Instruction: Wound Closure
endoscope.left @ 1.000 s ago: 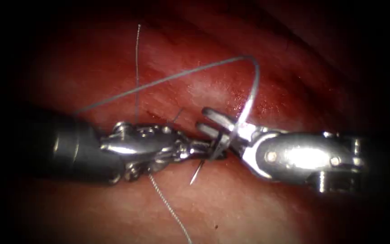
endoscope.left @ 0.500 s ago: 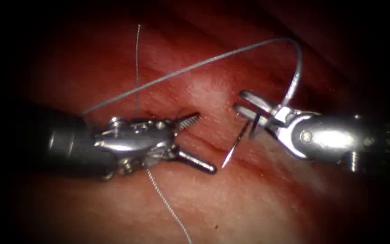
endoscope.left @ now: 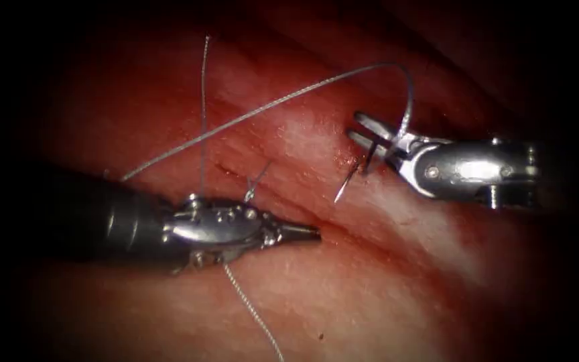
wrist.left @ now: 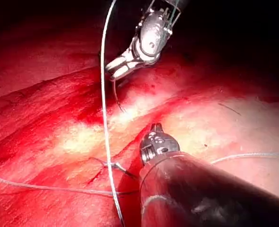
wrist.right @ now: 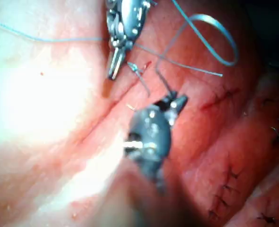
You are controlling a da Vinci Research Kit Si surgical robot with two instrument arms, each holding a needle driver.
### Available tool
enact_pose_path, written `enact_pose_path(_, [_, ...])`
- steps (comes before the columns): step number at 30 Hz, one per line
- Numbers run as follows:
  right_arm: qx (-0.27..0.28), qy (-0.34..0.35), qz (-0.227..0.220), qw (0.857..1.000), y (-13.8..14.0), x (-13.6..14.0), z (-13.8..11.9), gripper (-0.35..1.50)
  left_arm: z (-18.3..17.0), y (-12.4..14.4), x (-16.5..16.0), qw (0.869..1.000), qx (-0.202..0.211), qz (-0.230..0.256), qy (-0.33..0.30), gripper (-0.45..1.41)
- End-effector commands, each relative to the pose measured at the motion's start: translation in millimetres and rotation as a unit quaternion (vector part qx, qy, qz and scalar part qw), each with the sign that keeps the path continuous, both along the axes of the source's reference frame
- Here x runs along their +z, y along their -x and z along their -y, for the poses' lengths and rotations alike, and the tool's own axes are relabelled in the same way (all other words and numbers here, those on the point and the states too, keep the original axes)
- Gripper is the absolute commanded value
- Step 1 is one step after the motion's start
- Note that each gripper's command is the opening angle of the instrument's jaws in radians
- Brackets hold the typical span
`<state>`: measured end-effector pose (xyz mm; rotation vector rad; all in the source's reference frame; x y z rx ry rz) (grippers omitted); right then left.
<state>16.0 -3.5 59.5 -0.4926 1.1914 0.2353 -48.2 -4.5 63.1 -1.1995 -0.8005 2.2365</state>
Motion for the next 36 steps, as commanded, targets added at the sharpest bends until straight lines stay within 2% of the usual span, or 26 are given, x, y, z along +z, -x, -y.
enact_pose_path(1, [-0.002,0.006,0.0,1.0,-0.9,1.1,-0.3,-0.35,0.6,0.5,0.7,1.0,0.003,-0.005,0.0,-0.12])
enact_pose_path(4, [-0.004,0.017,0.003,1.0,-1.3,1.9,-0.6,-0.35,0.8,0.5,1.2,1.0,0.007,-0.011,0.002,-0.08])
enact_pose_path(9, [-0.011,0.034,0.007,0.999,-2.3,3.2,-0.4,-0.35,0.9,0.6,1.9,1.0,0.005,-0.018,0.007,0.09])
enact_pose_path(14, [-0.017,0.055,0.016,0.998,-2.4,4.4,-0.1,-0.35,0.7,0.2,2.3,0.998,0.008,-0.058,0.02,0.2])
enact_pose_path(25, [-0.018,0.074,0.023,0.997,-2.4,6.1,0.0,-0.35,0.8,-0.3,2.2,0.985,0.019,-0.148,0.084,0.1])
enact_pose_path(36, [-0.013,0.084,0.023,0.996,-2.8,6.4,0.2,-0.35,0.8,-0.7,2.4,0.979,0.013,-0.177,0.097,0.15])
